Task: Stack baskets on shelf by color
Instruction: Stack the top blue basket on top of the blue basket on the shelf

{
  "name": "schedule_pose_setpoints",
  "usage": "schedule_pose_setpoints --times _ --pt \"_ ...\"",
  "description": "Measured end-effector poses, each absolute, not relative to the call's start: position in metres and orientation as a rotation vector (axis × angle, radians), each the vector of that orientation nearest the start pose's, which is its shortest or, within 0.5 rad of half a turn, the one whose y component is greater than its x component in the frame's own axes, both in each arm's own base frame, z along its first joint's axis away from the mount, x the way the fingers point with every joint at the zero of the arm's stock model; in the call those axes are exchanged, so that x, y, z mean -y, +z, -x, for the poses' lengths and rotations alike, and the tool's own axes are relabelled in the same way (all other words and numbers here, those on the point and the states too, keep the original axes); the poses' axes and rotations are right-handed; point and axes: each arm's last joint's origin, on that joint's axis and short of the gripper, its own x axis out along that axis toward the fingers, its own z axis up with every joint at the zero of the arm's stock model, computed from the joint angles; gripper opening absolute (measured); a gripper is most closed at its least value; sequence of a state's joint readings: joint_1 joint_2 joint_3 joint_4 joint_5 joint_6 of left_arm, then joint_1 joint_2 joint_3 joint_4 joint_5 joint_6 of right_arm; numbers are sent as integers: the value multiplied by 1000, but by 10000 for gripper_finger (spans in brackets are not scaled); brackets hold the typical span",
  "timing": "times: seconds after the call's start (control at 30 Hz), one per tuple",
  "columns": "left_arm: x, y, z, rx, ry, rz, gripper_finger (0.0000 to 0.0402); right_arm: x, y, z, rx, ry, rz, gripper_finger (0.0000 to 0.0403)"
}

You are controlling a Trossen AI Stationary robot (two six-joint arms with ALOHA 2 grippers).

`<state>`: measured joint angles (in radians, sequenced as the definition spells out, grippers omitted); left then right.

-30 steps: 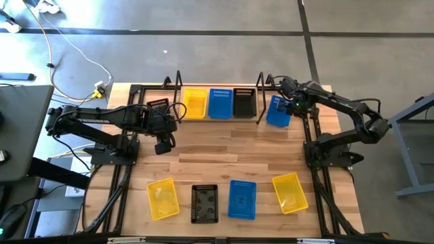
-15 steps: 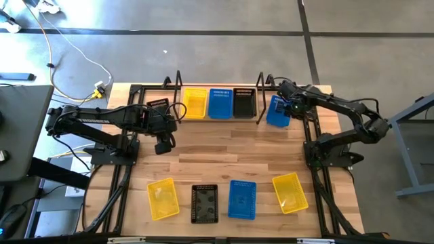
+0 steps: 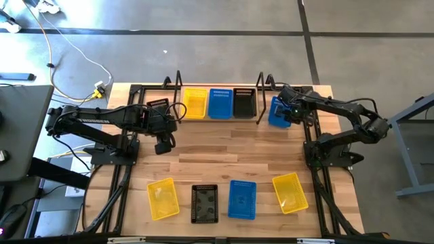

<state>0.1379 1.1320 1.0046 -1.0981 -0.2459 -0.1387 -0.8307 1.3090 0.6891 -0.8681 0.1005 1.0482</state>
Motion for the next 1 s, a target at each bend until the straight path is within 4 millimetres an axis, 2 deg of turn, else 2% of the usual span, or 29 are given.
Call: schedule_pose_setpoints --times 0.07,0.23,0.43,0.67,1.0 --pt "-33 281 -188 -1204 420 54 135 146 169 -129 -944 -1484 -1322 7" --pt "-33 281 -188 -1203 423 59 135 143 171 -131 -940 -1471 -1311 4" --pt "-33 281 -188 -1203 423 59 135 132 187 -138 -917 -1477 -1260 2" --pt "-33 281 -188 -1203 423 59 135 112 220 -144 -865 -1513 -1190 1" --pt "-33 281 -188 -1202 424 58 135 83 283 -147 -712 -1510 -1089 0"
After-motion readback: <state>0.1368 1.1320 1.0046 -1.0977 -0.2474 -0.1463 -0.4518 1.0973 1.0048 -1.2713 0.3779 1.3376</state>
